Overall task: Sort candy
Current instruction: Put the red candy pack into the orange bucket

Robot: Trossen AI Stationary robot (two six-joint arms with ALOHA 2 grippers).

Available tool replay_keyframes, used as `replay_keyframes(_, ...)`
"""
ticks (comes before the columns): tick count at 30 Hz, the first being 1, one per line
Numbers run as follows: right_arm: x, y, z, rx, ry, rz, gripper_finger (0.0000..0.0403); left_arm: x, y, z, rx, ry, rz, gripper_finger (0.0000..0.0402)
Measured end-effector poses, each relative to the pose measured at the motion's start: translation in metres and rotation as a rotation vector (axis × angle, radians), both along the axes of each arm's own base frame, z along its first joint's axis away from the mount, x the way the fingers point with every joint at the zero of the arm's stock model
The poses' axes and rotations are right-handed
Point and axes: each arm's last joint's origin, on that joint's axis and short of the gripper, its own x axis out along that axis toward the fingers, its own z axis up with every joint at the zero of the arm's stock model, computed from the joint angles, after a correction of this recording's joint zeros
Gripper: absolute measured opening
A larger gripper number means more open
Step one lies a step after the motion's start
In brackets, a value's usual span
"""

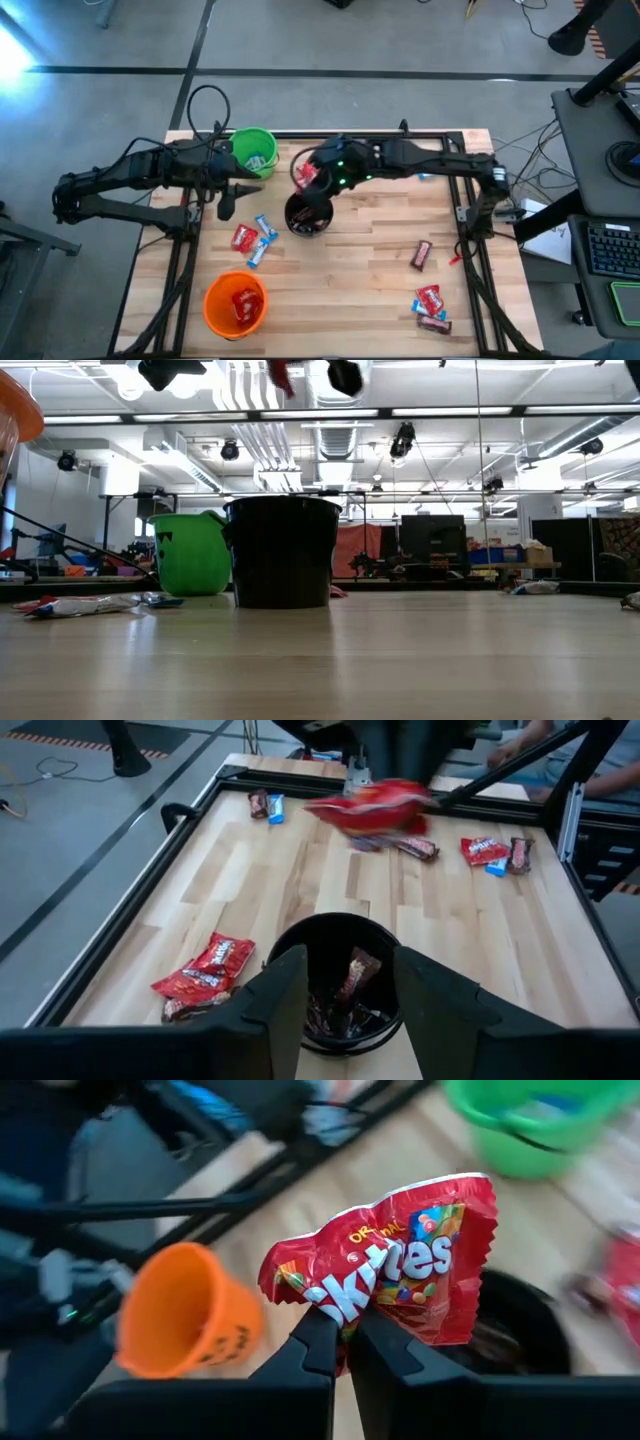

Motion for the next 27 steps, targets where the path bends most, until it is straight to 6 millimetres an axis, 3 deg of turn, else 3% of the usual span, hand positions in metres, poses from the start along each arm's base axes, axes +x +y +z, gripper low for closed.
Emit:
replay_keyframes(6,0.025,0.016,0.015,-0.006,-0.082,0.134,0.0008,0.0,0.0,0.0,-0.019,-0.004,0.002,0.016)
replay_keyframes(16,0.05,0.021,0.008,0.031,-0.077,0.226,0.0008,0.0,-0.005,0.001,-0.09,-0.012,-0.129,0.0175)
replay_keyframes(27,0.053,0.024,0.014,0.039,-0.135,0.258,0.0008,0.002,-0.005,0.001,-0.062,-0.021,-0.173,0.0175)
